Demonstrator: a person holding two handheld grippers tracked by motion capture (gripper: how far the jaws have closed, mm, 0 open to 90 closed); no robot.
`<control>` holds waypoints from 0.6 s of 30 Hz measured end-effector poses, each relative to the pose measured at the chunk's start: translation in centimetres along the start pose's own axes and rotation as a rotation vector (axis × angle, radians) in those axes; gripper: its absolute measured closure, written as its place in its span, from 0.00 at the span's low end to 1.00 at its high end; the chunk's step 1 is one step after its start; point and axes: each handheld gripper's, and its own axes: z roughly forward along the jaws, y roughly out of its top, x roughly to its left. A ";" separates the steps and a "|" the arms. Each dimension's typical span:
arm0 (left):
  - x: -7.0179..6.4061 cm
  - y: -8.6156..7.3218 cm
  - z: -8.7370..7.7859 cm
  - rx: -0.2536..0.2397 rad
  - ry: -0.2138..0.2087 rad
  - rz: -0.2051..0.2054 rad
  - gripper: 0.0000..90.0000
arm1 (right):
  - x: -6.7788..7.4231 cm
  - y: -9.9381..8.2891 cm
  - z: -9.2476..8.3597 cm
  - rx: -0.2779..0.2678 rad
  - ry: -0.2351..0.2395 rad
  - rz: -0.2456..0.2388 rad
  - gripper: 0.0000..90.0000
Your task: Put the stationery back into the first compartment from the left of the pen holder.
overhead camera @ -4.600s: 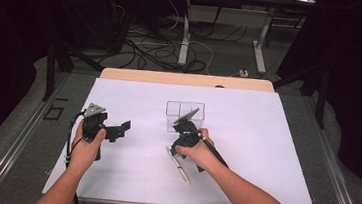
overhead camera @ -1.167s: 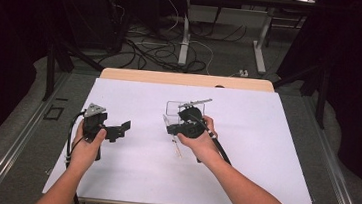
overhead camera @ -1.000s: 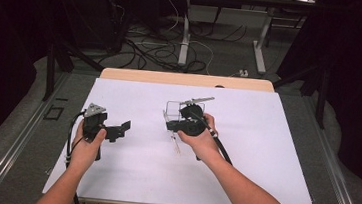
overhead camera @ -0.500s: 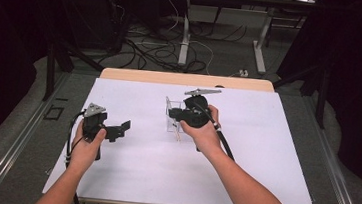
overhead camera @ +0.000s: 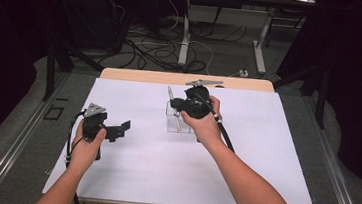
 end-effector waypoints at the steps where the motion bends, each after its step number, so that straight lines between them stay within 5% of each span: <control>1: 0.0 0.0 0.0 -0.001 0.000 0.000 0.01 | 0.0 0.2 0.0 -0.009 -0.004 0.001 0.89; 18: 0.2 0.0 -0.1 -0.011 0.009 -0.011 0.00 | -0.8 3.6 0.6 -0.114 -0.057 -0.010 0.89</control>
